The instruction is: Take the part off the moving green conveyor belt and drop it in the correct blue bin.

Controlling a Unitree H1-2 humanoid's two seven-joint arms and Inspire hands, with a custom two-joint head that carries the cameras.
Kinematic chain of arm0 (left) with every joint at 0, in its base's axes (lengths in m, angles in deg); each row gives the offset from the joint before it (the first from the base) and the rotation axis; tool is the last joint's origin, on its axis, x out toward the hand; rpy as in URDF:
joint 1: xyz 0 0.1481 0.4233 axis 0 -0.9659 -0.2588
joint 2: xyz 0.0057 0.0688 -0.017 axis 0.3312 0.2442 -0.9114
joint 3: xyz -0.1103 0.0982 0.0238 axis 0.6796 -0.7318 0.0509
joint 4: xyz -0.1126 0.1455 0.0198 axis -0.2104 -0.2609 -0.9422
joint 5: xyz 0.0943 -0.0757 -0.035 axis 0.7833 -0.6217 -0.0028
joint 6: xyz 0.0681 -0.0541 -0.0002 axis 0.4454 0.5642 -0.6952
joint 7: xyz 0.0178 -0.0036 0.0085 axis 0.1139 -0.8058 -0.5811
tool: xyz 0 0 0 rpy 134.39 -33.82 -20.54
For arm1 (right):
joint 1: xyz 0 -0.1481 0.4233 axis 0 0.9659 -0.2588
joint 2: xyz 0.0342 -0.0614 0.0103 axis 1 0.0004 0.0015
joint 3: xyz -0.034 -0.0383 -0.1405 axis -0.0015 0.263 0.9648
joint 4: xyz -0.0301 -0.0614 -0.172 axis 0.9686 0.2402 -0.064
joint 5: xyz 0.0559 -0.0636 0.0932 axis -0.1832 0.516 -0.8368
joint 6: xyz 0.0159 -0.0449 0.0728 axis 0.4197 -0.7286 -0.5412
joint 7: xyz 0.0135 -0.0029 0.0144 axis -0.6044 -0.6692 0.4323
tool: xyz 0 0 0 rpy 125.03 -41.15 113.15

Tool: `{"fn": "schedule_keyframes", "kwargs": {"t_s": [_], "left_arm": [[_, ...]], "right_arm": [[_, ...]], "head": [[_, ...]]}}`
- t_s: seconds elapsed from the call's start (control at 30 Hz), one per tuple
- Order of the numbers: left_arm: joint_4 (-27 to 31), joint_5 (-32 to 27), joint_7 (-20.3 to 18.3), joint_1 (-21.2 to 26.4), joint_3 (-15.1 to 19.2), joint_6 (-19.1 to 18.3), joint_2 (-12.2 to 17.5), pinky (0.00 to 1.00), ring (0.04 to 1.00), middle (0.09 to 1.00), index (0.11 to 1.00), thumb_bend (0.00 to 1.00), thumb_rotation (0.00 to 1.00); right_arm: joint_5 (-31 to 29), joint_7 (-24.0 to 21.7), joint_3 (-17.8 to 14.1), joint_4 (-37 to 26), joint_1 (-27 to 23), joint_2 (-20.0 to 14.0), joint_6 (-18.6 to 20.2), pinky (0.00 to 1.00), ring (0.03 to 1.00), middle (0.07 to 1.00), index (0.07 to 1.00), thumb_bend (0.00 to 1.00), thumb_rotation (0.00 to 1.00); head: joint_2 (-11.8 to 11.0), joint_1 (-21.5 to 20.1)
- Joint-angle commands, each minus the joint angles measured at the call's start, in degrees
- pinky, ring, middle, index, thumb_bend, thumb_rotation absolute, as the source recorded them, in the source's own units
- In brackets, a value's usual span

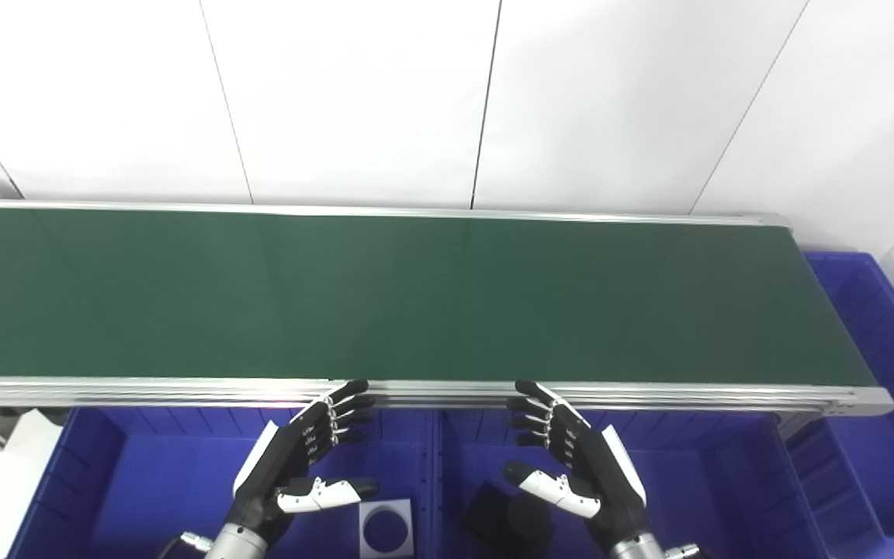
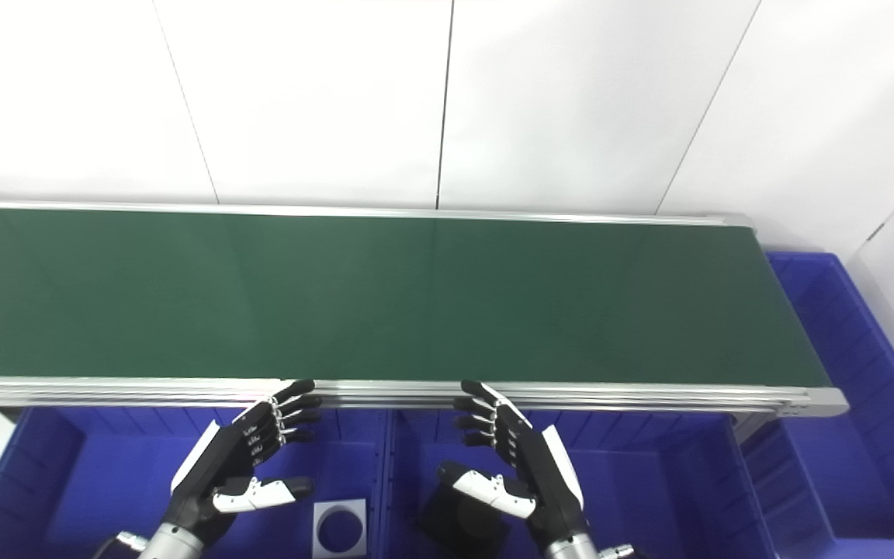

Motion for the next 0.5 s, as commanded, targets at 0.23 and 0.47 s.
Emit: {"fn": "schedule_keyframes", "kwargs": {"t_s": [0.23, 0.47], "left_arm": [[0.9, -0.1, 0.1, 1.7, 0.1, 1.3, 0.2, 0.74, 0.795, 0.821, 0.845, 0.93, 0.29], [0.4, 0.1, 0.6, 1.9, 0.2, 1.4, -0.1, 0.73, 0.783, 0.81, 0.835, 0.94, 0.28]], "right_arm": [[-0.3, 0.0, 0.0, -2.5, -0.2, 0.2, 0.1, 0.72, 0.766, 0.808, 0.866, 0.77, 0.45], [-0.4, 0.0, 0.0, -2.5, -0.2, 0.2, 0.1, 0.71, 0.765, 0.808, 0.865, 0.77, 0.44]], "head": [[0.2, 0.0], [0.1, 0.0]]}}
